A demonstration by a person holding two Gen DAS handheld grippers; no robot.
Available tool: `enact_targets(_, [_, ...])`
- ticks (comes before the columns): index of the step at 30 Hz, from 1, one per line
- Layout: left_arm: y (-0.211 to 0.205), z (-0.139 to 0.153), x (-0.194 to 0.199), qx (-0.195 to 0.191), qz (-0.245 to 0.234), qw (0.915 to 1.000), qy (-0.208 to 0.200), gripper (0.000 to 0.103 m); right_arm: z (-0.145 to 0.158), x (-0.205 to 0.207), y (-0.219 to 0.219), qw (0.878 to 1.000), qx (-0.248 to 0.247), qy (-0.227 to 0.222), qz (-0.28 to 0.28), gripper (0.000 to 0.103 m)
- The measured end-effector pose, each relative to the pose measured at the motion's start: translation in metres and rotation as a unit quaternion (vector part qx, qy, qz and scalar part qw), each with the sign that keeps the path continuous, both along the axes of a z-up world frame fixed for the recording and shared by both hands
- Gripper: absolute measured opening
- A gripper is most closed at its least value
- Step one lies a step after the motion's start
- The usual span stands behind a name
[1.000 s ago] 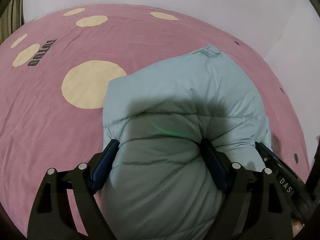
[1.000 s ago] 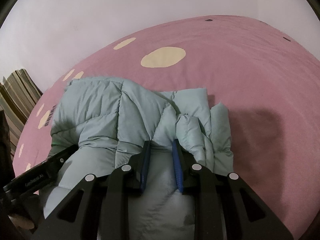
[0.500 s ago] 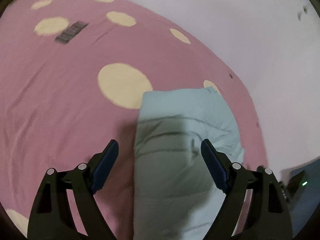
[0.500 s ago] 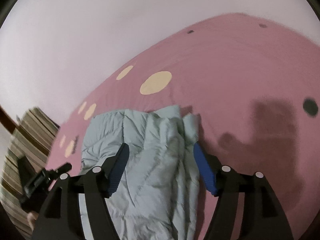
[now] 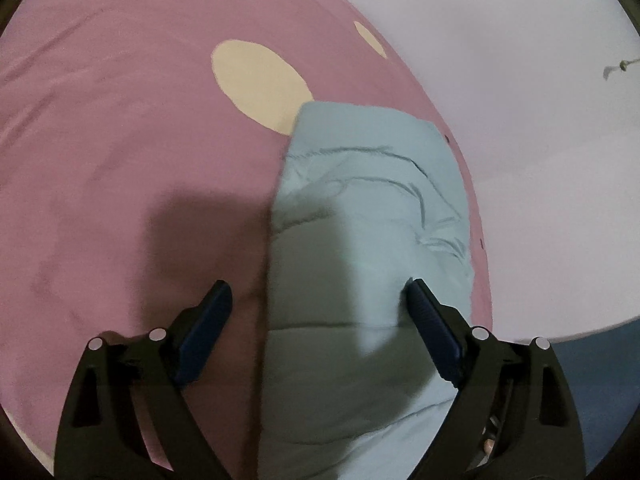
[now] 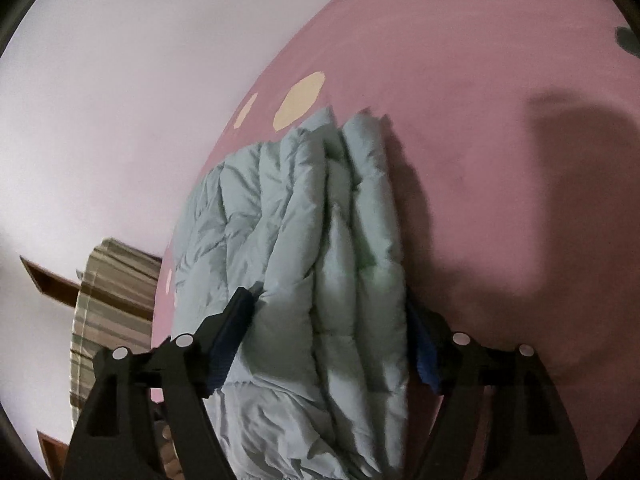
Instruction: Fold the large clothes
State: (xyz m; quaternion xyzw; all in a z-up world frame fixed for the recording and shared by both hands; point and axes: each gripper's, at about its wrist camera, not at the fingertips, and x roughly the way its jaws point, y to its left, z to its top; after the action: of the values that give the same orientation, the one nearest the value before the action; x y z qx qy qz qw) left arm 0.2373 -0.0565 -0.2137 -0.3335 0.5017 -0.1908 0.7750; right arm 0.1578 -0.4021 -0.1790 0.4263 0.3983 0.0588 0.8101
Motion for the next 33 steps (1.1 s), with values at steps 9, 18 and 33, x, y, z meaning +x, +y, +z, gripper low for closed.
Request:
enact_targets(9, [-0.019,-0.008,0.002,-0.009,-0.03,0.9995,0.002,0.074,0.0,0.011,0.019,1.0,-0.02,-0.005,0.024,0.06])
enact_targets(18, [-0.026,-0.003,-0.009,0.0,-0.038,0.999,-0.023,0.055,-0.007,0.004,0.022,0.999,0.019,-0.02,0.033,0.039])
enact_targets(33, [0.014,0.04,-0.019,-0.005,-0.025,0.996,-0.085,0.05,0.026,0.027,0.067,0.994,0.017,-0.077,0.072,0.031])
